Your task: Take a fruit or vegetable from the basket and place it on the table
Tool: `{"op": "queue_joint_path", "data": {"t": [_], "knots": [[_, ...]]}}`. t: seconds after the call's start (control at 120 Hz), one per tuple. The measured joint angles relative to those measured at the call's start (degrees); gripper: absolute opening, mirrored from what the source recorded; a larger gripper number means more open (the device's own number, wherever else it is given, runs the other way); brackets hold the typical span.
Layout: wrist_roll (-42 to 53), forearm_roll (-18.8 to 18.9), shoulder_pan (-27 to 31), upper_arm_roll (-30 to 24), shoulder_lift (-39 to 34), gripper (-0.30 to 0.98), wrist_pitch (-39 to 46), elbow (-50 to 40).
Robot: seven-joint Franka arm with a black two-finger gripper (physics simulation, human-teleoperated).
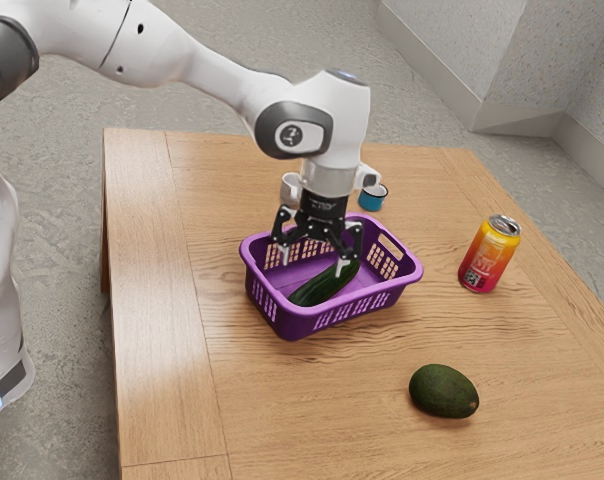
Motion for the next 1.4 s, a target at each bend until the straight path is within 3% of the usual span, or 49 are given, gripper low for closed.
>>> {"op": "queue_joint_path", "data": {"t": [0.975, 1.192, 1.4], "knots": [[2.88, -4.37, 1.26, 0.17, 7.09, 0.68, 3.62, -0.42], [2.96, -5.1, 1.22, 0.19, 6.98, 0.32, 4.13, -0.4], [2.24, -5.1, 1.46, -0.01, 7.18, 0.26, 4.18, -0.31]]}}
